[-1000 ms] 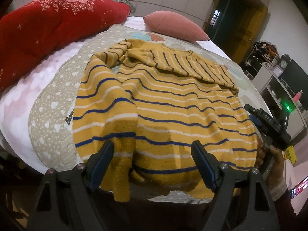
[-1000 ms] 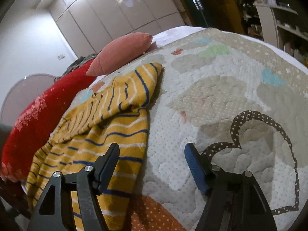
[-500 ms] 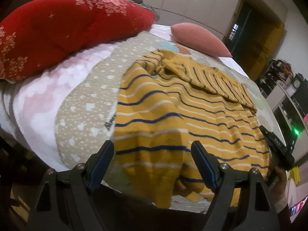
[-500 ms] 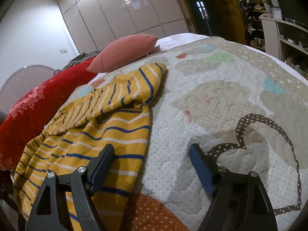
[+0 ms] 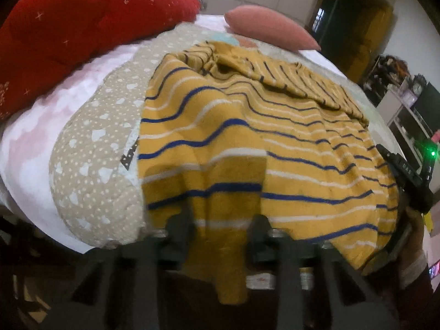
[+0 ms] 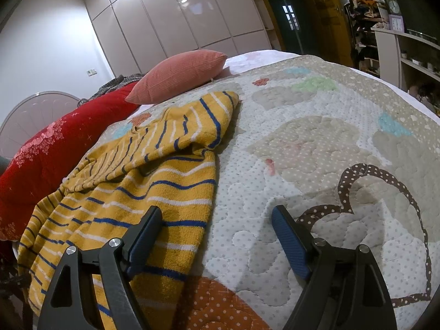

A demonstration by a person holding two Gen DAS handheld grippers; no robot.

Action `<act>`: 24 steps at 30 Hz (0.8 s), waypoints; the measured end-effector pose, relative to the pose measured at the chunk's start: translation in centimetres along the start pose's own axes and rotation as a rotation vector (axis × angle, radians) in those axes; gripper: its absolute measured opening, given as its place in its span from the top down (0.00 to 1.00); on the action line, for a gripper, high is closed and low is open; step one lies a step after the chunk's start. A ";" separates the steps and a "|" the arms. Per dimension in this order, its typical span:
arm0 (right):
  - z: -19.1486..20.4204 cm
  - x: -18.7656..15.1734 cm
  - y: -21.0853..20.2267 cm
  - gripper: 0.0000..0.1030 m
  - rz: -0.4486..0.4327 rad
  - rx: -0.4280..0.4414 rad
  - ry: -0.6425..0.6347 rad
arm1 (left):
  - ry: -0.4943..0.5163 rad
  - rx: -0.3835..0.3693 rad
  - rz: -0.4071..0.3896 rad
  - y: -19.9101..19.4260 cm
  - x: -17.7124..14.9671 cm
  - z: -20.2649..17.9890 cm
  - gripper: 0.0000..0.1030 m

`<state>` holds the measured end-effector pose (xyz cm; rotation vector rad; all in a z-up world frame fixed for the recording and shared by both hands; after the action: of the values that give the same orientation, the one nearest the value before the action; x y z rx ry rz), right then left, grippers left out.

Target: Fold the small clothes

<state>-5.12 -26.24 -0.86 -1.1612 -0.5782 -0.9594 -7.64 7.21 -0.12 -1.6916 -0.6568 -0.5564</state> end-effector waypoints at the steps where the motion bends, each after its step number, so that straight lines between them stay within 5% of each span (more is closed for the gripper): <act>1: 0.0 0.0 0.0 0.17 0.001 0.000 0.000 | -0.014 -0.014 -0.007 -0.4 0.5 0.7 0.78; 2: 0.0 0.0 0.0 0.17 0.001 0.000 -0.001 | -0.033 0.006 -0.023 -1.1 1.6 2.0 0.79; 4: 0.0 0.0 0.0 0.17 -0.001 -0.001 -0.003 | -0.026 0.162 -0.082 -2.4 3.3 4.0 0.95; 6: 0.1 0.0 0.0 0.17 -0.001 -0.004 -0.007 | -0.033 0.335 -0.184 -4.8 5.7 6.9 0.95; 9: 0.1 0.0 0.0 0.17 -0.002 -0.005 -0.009 | -0.158 0.447 -0.267 -7.9 8.6 11.8 0.94; 11: 0.1 -0.1 0.0 0.17 -0.001 -0.007 -0.011 | -0.222 0.467 -0.292 -9.0 9.4 13.7 0.88; 13: 0.1 -0.1 0.0 0.17 0.000 -0.010 -0.016 | -0.275 0.472 -0.324 -9.9 9.3 14.6 0.61; 15: 0.1 0.0 0.0 0.17 0.003 -0.009 -0.017 | -0.319 0.420 -0.341 -10.2 8.2 14.4 0.37; 16: 0.1 0.1 0.0 0.17 0.011 -0.008 -0.017 | -0.331 0.370 -0.337 -10.1 7.7 14.2 0.33; 18: 0.0 0.4 -0.1 0.17 0.047 0.002 -0.007 | -0.317 0.249 -0.288 -9.2 6.4 12.5 0.32; 24: -1.3 0.2 -3.7 0.16 0.194 0.212 0.116 | -0.197 -0.092 -0.105 -4.7 0.9 4.8 0.32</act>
<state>-8.33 -27.87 0.73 -0.9472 -0.4526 -0.7736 -10.11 12.78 2.80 -1.8206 -0.8777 -0.5037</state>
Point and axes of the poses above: each gripper's, at about its wrist camera, not at the fingertips, and y roughly the way its jaws point, z to its left, x to its top, the point moved 1 cm from there along y, roughly the way its jaws point, and after that the axes turned 7 degrees about -z, right-handed, at the moved point
